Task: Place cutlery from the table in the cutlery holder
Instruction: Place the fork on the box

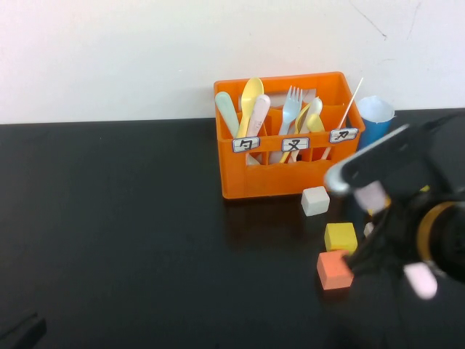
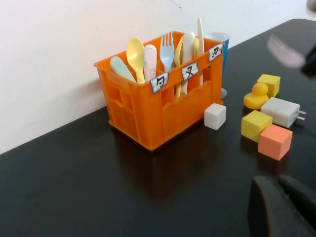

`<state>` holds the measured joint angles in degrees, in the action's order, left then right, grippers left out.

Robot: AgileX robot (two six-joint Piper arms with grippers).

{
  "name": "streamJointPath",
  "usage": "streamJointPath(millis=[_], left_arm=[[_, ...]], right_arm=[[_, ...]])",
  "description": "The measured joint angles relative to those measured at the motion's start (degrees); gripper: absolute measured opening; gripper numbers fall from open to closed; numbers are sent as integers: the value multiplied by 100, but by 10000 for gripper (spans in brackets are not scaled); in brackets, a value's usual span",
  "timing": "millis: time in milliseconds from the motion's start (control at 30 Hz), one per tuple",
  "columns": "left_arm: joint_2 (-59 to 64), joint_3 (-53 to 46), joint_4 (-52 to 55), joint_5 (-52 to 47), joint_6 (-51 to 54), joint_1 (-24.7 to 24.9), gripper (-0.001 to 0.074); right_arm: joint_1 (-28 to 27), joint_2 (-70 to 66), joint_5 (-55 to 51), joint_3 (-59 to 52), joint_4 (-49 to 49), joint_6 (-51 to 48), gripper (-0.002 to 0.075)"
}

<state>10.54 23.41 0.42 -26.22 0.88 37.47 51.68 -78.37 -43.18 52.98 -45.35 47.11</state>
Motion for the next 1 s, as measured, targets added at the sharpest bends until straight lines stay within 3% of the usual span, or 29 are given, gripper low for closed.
streamJointPath(millis=[267,400,533,767,1000], left_arm=[[0,0,0,0,-26,0,-1],[0,0,0,0,-88,0,-1],[0,0,0,-10,-88,0,-1],[0,0,12,-10,-88,0,-1],[0,0,47,0,-88,0,-1]], right_arm=[[-236,212,419,-76,-2706,2270,118],[-662,201,1037,-76,-4406,4215,118],[-968,35,1227,62,-4977,5640,118],[-1046,-559,1567,629,-5084,5978,118],[-1046,-1342,2230,1644,-5162,5271,118]])
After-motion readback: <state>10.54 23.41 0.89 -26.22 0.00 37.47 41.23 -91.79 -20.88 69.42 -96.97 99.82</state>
